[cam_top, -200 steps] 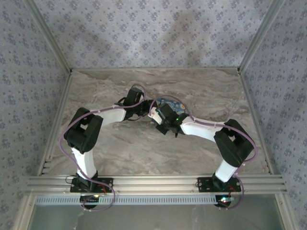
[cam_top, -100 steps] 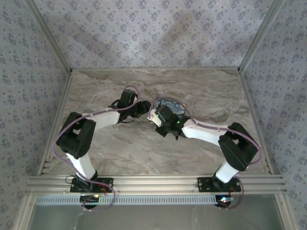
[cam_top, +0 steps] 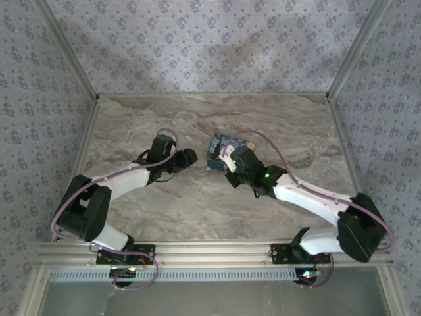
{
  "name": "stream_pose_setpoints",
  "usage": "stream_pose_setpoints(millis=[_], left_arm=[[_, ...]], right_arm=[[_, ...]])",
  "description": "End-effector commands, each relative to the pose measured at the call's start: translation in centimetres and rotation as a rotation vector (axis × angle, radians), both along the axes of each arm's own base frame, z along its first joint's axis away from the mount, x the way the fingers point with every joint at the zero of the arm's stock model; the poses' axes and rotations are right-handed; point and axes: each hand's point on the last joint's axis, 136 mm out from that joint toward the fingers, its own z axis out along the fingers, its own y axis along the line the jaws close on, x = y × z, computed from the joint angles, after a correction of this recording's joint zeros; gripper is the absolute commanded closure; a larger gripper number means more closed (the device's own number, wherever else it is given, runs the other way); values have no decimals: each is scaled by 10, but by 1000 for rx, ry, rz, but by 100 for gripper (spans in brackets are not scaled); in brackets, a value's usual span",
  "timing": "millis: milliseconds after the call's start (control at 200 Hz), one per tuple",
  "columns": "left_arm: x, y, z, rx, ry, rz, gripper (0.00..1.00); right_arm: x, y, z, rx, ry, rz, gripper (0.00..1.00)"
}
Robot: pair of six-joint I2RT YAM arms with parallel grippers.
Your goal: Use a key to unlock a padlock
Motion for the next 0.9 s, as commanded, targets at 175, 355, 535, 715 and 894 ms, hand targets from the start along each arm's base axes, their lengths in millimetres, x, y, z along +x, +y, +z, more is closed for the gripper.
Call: stream_pose_setpoints(millis=[175,355,535,715,894], left_arm=[[-12,37,8,97,-52,45,47],[-17,50,9,130,-64,67,46],[-19,56,9,138,-62,80,44],[-20,61,11,148,-70,95,44],[-21,63,11,150,-70,100,44]], right_arm=[[11,-93,0,100,98,-411,99],[19,-149,-17,85,194,-671,100],[20,-194,-44,19,306,-881,99],[23,-212,-67,-31,376,-959,97],[30,-217,-86,-83,414,-987,96]])
